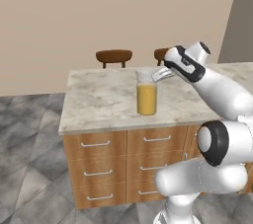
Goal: Place the pitcher and cup on the dining counter for serving.
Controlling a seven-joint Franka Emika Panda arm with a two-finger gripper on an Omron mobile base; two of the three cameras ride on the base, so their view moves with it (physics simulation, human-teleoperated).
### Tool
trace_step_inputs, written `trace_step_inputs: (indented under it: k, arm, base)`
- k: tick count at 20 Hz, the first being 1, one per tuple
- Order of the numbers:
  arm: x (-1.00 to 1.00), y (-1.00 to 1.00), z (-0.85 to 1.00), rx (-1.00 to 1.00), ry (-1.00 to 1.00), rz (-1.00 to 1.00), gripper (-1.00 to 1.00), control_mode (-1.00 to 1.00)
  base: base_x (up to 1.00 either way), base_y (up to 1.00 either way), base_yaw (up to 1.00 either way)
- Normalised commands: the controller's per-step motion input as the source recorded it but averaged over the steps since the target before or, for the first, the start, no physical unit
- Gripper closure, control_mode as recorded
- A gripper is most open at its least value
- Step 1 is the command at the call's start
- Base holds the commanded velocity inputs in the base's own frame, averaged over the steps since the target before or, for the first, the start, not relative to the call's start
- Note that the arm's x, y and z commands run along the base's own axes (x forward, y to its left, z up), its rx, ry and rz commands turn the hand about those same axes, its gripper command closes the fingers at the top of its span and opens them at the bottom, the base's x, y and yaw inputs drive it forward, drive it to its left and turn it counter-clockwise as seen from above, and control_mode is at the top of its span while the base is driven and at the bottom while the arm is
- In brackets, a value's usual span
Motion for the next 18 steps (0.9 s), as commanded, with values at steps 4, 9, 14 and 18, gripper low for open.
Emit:
trace_step_inputs:
  k: [4,9,14,18]
  arm:
    - [0.74,0.37,-0.26,0.00,0.00,0.02,1.00,-1.00]
    - [0.15,0.17,-0.66,0.00,-0.07,0.06,1.00,-1.00]
    - [0.00,0.14,-0.55,0.00,-0.13,0.09,1.00,-1.00]
    - [0.31,0.16,-0.20,-0.08,-0.14,0.04,1.00,-1.00]
  base:
    - [0.00,0.00,0.00]
    - [0.00,0.00,0.00]
    - [0.00,0.00,0.00]
    - [0.00,0.00,0.00]
